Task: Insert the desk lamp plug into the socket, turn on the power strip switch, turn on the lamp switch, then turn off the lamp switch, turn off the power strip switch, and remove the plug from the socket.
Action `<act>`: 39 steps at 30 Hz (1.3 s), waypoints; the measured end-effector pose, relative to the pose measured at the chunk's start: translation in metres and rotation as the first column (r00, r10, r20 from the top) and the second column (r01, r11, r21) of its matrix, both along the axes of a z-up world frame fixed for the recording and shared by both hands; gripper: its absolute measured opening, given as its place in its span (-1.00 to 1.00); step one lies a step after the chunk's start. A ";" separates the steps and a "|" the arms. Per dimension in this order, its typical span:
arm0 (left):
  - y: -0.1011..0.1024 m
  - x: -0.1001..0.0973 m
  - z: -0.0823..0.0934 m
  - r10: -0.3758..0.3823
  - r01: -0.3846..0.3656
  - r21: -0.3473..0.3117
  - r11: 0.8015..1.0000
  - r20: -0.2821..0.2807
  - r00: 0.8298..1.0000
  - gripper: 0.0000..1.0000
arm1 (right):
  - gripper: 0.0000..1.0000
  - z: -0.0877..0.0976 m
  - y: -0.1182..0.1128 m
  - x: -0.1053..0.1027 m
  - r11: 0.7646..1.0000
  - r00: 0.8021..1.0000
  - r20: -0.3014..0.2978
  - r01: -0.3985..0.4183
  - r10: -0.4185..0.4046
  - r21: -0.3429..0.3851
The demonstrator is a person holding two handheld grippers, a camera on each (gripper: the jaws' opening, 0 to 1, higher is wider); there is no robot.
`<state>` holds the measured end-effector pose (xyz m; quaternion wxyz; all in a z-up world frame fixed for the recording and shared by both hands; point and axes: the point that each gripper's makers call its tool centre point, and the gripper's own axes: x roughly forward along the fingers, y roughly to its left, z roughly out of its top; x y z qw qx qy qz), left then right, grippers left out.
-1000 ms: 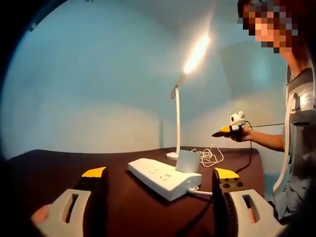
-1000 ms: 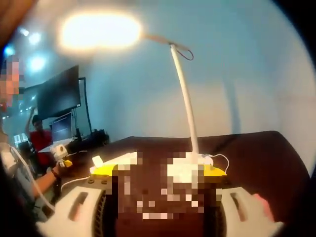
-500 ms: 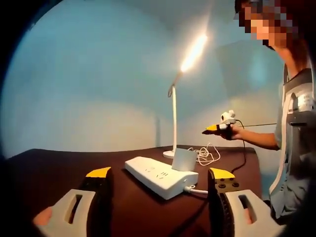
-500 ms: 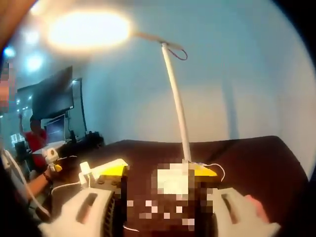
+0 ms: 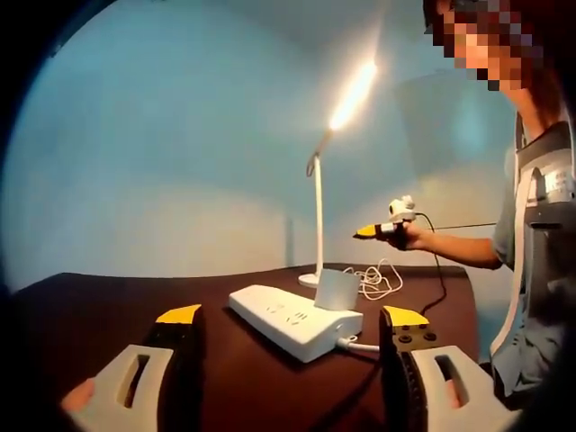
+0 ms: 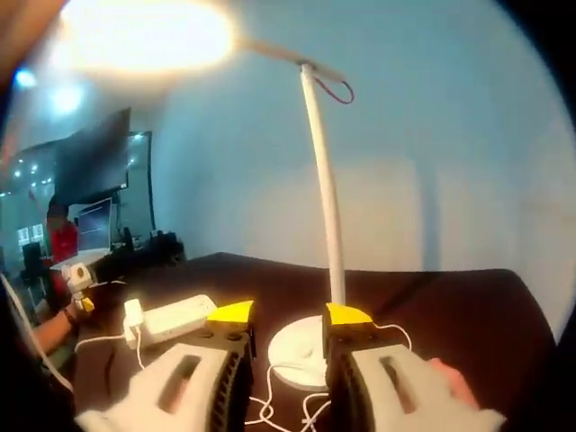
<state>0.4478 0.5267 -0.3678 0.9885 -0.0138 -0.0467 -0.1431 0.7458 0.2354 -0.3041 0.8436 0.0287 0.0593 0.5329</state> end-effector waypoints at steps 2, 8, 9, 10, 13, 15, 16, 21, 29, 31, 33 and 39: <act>0.000 0.000 0.000 0.002 -0.002 0.001 1.000 0.002 1.000 0.50 | -0.65 0.001 0.000 0.002 1.000 1.000 0.006 0.011 -0.011 0.002; 0.001 0.000 -0.001 0.004 -0.004 0.006 1.000 -0.004 1.000 0.50 | -0.80 0.008 0.005 0.025 0.999 0.999 0.007 0.038 -0.039 0.035; 0.001 0.000 -0.001 0.005 -0.005 0.008 1.000 -0.006 1.000 0.50 | -0.81 0.008 0.007 0.029 0.999 0.999 0.008 0.040 -0.041 0.035; 0.001 0.001 -0.002 0.006 -0.006 0.009 1.000 -0.008 1.000 0.50 | -0.82 0.009 0.008 0.031 0.999 0.999 0.011 0.040 -0.041 0.035; 0.001 0.001 -0.003 0.008 -0.008 0.012 1.000 -0.012 1.000 0.50 | -0.85 0.008 0.010 0.036 0.999 0.999 0.027 0.043 -0.044 0.031; 0.000 0.001 -0.003 0.009 -0.009 0.013 1.000 -0.015 1.000 0.50 | -0.87 0.009 0.010 0.040 0.998 0.998 0.039 0.050 -0.052 0.030; 0.000 0.001 -0.004 0.010 -0.010 0.014 1.000 -0.018 1.000 0.50 | -0.89 0.009 0.010 0.043 0.998 0.997 0.047 0.056 -0.057 0.033; 0.002 0.002 -0.004 0.015 -0.015 0.016 1.000 -0.021 1.000 0.50 | -0.93 0.005 0.007 0.050 0.994 0.995 0.040 0.084 -0.087 0.069; 0.003 0.002 -0.002 0.023 -0.023 0.021 1.000 -0.011 1.000 0.52 | -0.93 -0.017 0.013 0.044 0.993 0.994 0.025 0.103 -0.105 0.066; 0.003 0.002 -0.002 0.027 -0.027 0.021 0.999 -0.009 1.000 0.52 | -0.93 -0.024 0.015 0.045 0.994 0.995 0.017 0.100 -0.101 0.054; 0.003 0.002 -0.002 0.030 -0.030 0.024 0.999 -0.009 1.000 0.52 | -0.93 -0.034 0.022 0.045 0.996 0.997 -0.006 0.080 -0.080 0.039; 0.004 0.002 -0.003 0.034 -0.034 0.028 0.999 -0.009 0.999 0.52 | -0.93 -0.077 0.054 0.034 0.999 0.999 -0.051 0.006 -0.008 -0.052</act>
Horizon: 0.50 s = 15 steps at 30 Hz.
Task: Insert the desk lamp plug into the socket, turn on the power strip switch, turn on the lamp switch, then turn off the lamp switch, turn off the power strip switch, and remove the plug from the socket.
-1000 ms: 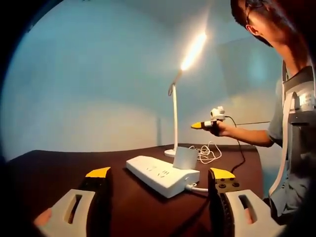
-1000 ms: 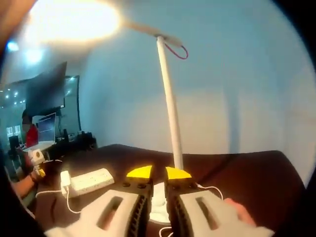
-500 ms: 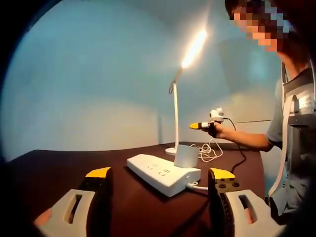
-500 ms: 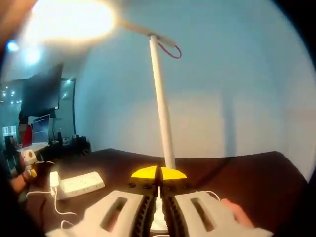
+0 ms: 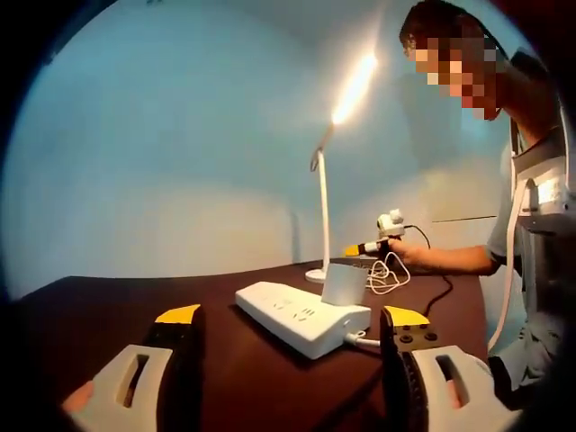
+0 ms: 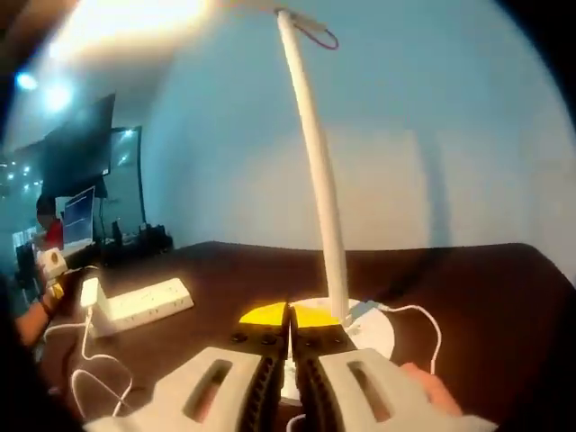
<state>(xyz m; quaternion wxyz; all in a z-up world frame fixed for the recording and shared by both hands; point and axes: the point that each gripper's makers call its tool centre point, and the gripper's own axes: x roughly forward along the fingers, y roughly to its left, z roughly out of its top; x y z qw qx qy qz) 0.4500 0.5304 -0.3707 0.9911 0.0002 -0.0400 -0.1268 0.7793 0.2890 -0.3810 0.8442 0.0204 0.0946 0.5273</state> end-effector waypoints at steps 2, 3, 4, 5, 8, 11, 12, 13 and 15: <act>0.000 0.000 0.000 0.000 0.000 0.000 1.000 0.002 1.000 0.53 | -0.93 -0.005 0.002 0.003 1.000 1.000 -0.001 -0.008 0.008 -0.012; 0.000 0.000 0.001 -0.001 0.001 -0.001 1.000 0.004 1.000 0.53 | -0.93 -0.007 0.003 0.003 1.000 1.000 0.000 -0.009 0.009 -0.021; 0.000 0.000 0.001 -0.002 0.002 0.000 1.000 0.004 1.000 0.53 | -0.93 -0.009 0.001 0.001 1.000 1.000 0.001 -0.007 0.007 -0.029; 0.000 0.000 0.000 -0.005 0.005 0.000 1.000 0.003 1.000 0.53 | -0.93 -0.010 0.001 0.002 1.000 1.000 0.001 -0.007 0.007 -0.031; -0.001 0.000 0.000 -0.006 0.006 0.004 1.000 0.001 1.000 0.53 | -0.93 -0.017 0.001 0.007 0.999 1.000 -0.014 -0.005 0.004 -0.036; -0.001 0.000 0.001 -0.005 0.005 0.003 1.000 0.005 1.000 0.53 | -0.93 -0.022 0.001 0.007 0.999 1.000 -0.020 -0.003 0.002 -0.046; -0.001 -0.001 0.001 -0.005 0.005 0.002 1.000 0.007 1.000 0.52 | -0.93 -0.023 0.002 0.007 0.999 1.000 -0.015 -0.002 0.001 -0.055; 0.000 -0.001 0.001 -0.005 0.005 0.002 1.000 0.009 1.000 0.52 | -0.93 -0.024 0.002 0.007 0.998 1.000 -0.008 0.001 -0.001 -0.060; -0.001 -0.001 0.002 -0.005 0.005 0.001 1.000 0.009 1.000 0.52 | -0.93 -0.026 0.002 0.007 0.997 1.000 0.008 0.008 -0.007 -0.080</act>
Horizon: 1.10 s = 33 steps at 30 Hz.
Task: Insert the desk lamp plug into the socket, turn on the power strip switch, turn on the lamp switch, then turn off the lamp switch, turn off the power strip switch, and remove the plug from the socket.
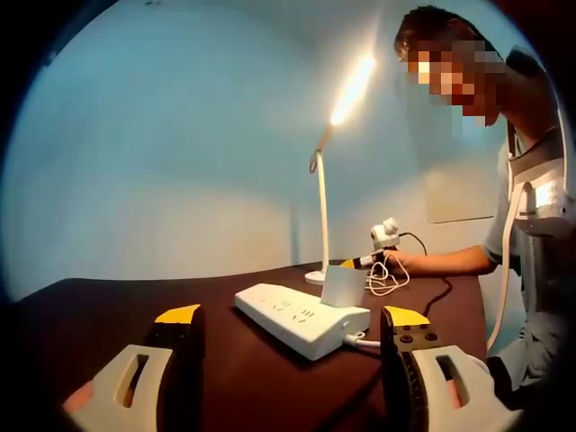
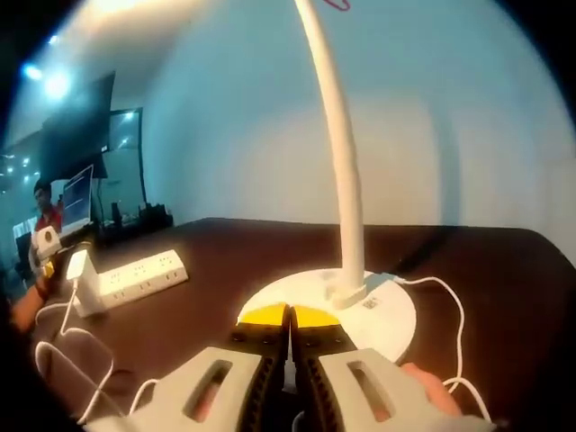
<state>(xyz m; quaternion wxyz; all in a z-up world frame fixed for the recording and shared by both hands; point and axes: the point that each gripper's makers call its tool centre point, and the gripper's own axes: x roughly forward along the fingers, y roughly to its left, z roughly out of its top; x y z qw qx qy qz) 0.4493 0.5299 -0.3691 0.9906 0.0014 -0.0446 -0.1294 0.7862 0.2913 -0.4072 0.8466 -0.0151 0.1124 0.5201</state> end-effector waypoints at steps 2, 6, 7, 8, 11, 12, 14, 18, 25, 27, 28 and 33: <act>0.000 0.000 0.000 -0.001 0.001 0.001 1.000 -0.002 1.000 0.52 | -0.93 -0.001 0.000 0.001 1.000 1.000 0.002 0.000 0.000 -0.010; 0.000 0.000 -0.001 -0.001 0.001 0.002 1.000 -0.004 1.000 0.52 | -0.93 -0.004 0.000 -0.001 0.998 0.998 0.066 0.005 -0.001 -0.061; 0.000 0.000 -0.001 -0.001 0.001 0.003 1.000 -0.004 1.000 0.52 | -0.94 -0.004 -0.001 0.001 0.998 0.998 0.069 0.005 -0.001 -0.063; 0.000 0.000 -0.001 -0.001 0.001 0.003 1.000 -0.004 1.000 0.52 | -0.94 -0.004 -0.001 0.002 0.998 0.998 0.069 0.005 -0.001 -0.064; 0.000 0.001 -0.001 0.002 -0.002 0.003 1.000 -0.005 1.000 0.52 | -0.94 -0.005 0.000 0.000 0.998 0.998 0.063 0.006 -0.002 -0.064; 0.000 0.001 -0.001 0.003 -0.003 0.002 1.000 -0.005 1.000 0.52 | -0.94 -0.005 0.000 0.000 0.998 0.998 0.065 0.007 -0.003 -0.066; 0.000 0.001 -0.001 0.004 -0.004 0.001 1.000 -0.006 1.000 0.52 | -0.94 -0.005 0.001 0.000 0.997 0.997 0.076 0.010 -0.005 -0.074; 0.000 0.001 -0.002 0.005 -0.005 0.000 1.000 -0.010 1.000 0.51 | -0.95 -0.007 0.001 0.003 0.997 0.997 0.080 0.013 -0.006 -0.078; 0.001 0.002 -0.003 0.007 -0.007 -0.005 1.000 -0.018 1.000 0.51 | -0.93 -0.005 0.005 0.000 0.998 0.992 0.124 -0.004 0.012 -0.061; 0.002 0.002 -0.003 0.010 -0.010 -0.007 1.000 -0.018 1.000 0.51 | -0.93 -0.002 0.005 -0.005 0.999 0.993 0.116 -0.006 0.012 -0.048; 0.003 0.002 -0.003 0.011 -0.011 -0.008 1.000 -0.018 1.000 0.51 | -0.93 0.001 0.004 -0.004 1.000 0.994 0.107 -0.002 0.005 -0.022; 0.004 0.003 -0.005 0.014 -0.015 -0.013 1.000 -0.031 0.999 0.50 | -0.93 0.007 0.000 -0.003 0.999 0.999 0.049 0.004 -0.006 0.049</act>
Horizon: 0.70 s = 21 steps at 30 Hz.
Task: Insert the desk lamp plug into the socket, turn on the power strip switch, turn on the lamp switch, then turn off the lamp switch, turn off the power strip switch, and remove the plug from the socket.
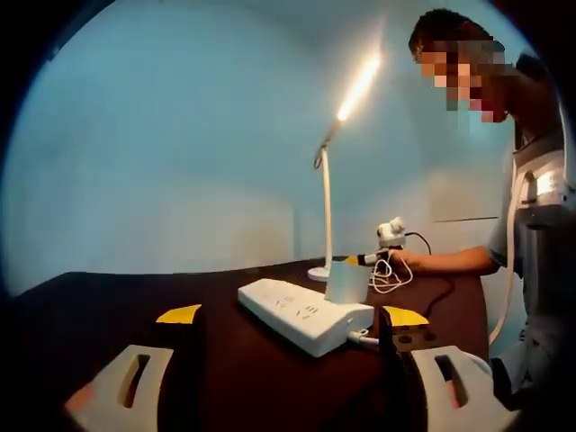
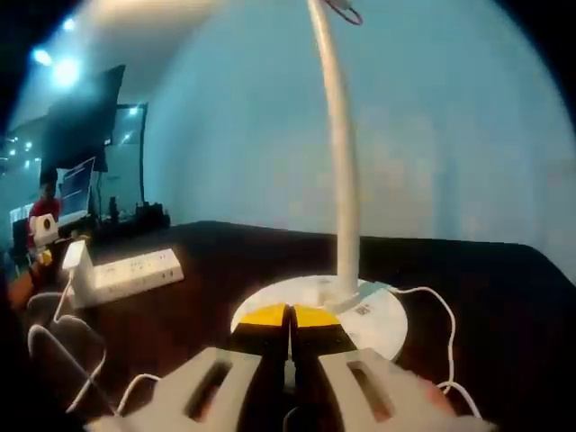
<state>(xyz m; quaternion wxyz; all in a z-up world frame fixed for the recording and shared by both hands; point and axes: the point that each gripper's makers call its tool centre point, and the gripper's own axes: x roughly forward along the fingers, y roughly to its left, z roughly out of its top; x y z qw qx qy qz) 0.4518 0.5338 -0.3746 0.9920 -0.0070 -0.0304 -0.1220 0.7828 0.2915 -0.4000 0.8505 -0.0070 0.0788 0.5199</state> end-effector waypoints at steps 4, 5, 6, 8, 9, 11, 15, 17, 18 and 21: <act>0.001 0.001 -0.002 0.005 -0.005 -0.001 1.000 -0.012 1.000 0.49 | -0.93 0.000 -0.001 0.000 1.000 1.000 -0.012 -0.001 0.001 0.011; 0.002 0.001 -0.003 0.007 -0.007 -0.001 1.000 -0.015 1.000 0.49 | -0.93 0.000 0.000 0.000 1.000 1.000 -0.012 -0.002 0.002 0.009; 0.002 0.002 -0.003 0.008 -0.008 -0.001 1.000 -0.017 1.000 0.49 | -0.93 0.000 -0.001 0.000 1.000 1.000 -0.011 -0.002 0.003 0.006; 0.003 0.002 -0.004 0.012 -0.012 -0.003 1.000 -0.021 1.000 0.49 | -0.93 -0.001 -0.002 0.000 1.000 1.000 -0.008 -0.002 0.002 0.004; 0.004 0.002 -0.004 0.013 -0.013 -0.004 1.000 -0.022 1.000 0.49 | -0.93 0.000 -0.002 0.000 1.000 1.000 -0.006 -0.002 0.002 0.004; 0.004 0.002 -0.004 0.016 -0.016 -0.005 1.000 -0.025 1.000 0.49 | -0.93 0.000 -0.003 0.001 1.000 1.000 -0.010 -0.002 0.002 0.006; 0.004 0.003 -0.007 0.020 -0.020 -0.004 1.000 -0.038 0.999 0.47 | -0.93 0.001 -0.004 0.001 1.000 1.000 -0.016 -0.001 0.001 0.018; 0.005 0.004 -0.007 0.023 -0.024 -0.004 1.000 -0.040 0.999 0.47 | -0.93 0.002 -0.006 0.000 1.000 1.000 -0.019 0.001 0.000 0.030; 0.006 0.004 -0.007 0.027 -0.028 -0.006 1.000 -0.039 0.999 0.46 | -0.93 0.003 -0.006 0.001 0.999 1.000 -0.023 0.000 0.001 0.039; 0.012 0.004 -0.007 0.047 -0.047 -0.010 0.999 -0.035 0.998 0.45 | -0.93 0.001 -0.009 -0.003 0.999 0.996 -0.082 -0.019 0.022 0.037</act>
